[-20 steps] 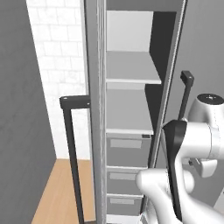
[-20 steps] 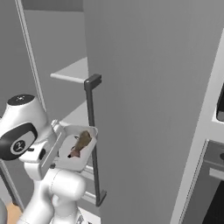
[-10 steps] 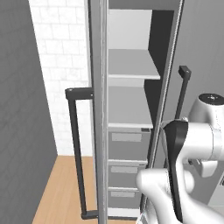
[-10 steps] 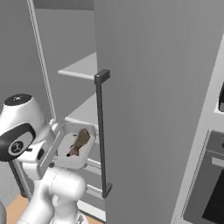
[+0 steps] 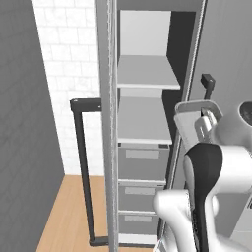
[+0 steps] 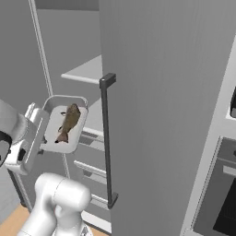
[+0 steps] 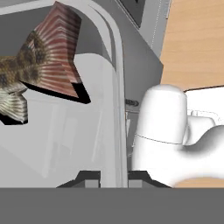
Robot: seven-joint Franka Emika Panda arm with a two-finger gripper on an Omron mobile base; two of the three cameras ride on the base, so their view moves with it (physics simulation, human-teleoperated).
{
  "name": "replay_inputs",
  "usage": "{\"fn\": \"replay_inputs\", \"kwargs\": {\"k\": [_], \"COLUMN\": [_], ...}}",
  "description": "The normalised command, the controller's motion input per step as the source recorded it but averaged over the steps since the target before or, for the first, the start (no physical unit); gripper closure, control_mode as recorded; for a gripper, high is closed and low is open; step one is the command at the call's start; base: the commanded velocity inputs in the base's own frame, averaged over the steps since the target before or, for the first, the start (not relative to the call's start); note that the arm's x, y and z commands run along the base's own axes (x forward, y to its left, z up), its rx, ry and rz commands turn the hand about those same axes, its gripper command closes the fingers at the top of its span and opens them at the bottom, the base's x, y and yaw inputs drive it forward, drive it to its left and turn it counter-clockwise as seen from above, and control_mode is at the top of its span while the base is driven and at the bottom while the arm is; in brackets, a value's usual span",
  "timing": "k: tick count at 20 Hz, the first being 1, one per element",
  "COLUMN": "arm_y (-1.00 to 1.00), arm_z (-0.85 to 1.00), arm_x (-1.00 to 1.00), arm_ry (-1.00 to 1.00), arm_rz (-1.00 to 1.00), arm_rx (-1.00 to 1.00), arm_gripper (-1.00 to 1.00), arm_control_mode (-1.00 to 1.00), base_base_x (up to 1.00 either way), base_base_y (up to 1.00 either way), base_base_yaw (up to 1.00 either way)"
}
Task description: Take the meat container that has the fish and place it on the second highest rack of the freezer. Then take the vegetable container that has the corn and onion and place it on the highest rack of the freezer.
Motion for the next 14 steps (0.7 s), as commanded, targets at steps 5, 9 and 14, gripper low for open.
{"fn": "replay_inputs", "kwargs": {"k": [5,9,14], "arm_y": [0.27,-0.02,-0.28], "arm_z": [0.17,-0.22,-0.20], "arm_x": [0.86,0.76,0.49], "arm_ry": [-0.05,0.12,0.00], "arm_rz": [0.07,0.28,0.27], "arm_rx": [0.03,0.20,0.09], "arm_gripper": [1.00,1.00,1.00], "arm_control_mode": [-1.00,-1.00,-1.00], "base_base_x": [0.00,0.00,0.00], "base_base_y": [0.00,0.00,0.00], "base_base_yaw": [0.00,0.00,0.00]}}
